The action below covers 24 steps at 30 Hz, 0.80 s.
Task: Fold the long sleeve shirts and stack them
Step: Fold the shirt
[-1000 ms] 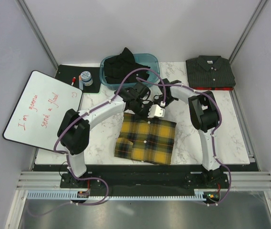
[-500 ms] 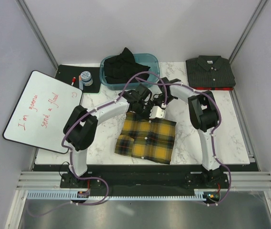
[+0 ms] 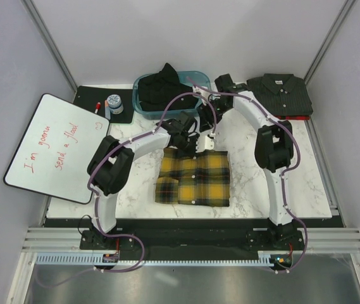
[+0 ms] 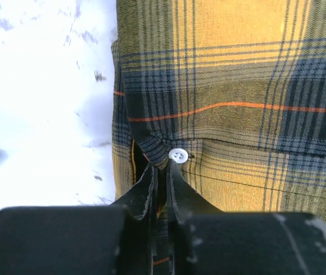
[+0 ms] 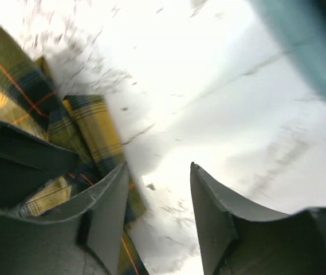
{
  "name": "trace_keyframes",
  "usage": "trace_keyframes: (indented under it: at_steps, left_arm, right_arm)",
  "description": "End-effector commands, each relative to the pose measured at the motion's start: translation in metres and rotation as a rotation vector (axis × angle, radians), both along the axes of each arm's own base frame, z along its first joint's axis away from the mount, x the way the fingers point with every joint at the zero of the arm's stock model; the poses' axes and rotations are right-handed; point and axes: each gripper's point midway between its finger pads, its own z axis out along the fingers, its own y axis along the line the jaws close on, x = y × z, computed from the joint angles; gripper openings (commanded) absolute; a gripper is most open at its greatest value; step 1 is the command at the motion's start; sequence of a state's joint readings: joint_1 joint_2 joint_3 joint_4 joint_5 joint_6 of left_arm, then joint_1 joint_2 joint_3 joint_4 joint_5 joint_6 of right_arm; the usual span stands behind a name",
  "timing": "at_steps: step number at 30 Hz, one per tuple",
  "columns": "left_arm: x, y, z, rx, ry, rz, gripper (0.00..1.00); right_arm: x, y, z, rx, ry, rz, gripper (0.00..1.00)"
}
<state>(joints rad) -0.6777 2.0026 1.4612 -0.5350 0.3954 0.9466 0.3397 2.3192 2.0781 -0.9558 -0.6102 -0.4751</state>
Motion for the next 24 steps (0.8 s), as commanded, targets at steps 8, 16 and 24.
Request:
trace_keyframes:
  at_steps: [8, 16, 24]
  left_arm:
    - [0.01, 0.025, 0.02, -0.065, 0.074, 0.184, 0.41]
    - [0.008, 0.018, 0.054, -0.125, 0.079, 0.163, 0.5]
    - [0.012, -0.003, 0.067, -0.183, 0.134, 0.138, 0.64]
  right_arm:
    - [-0.081, -0.094, 0.064, 0.359, 0.37, -0.424, 0.6]
    - [-0.164, -0.12, 0.01, 0.392, 0.574, -0.517, 0.36]
    - [-0.175, -0.116, -0.028, 0.403, 0.643, -0.479, 0.3]
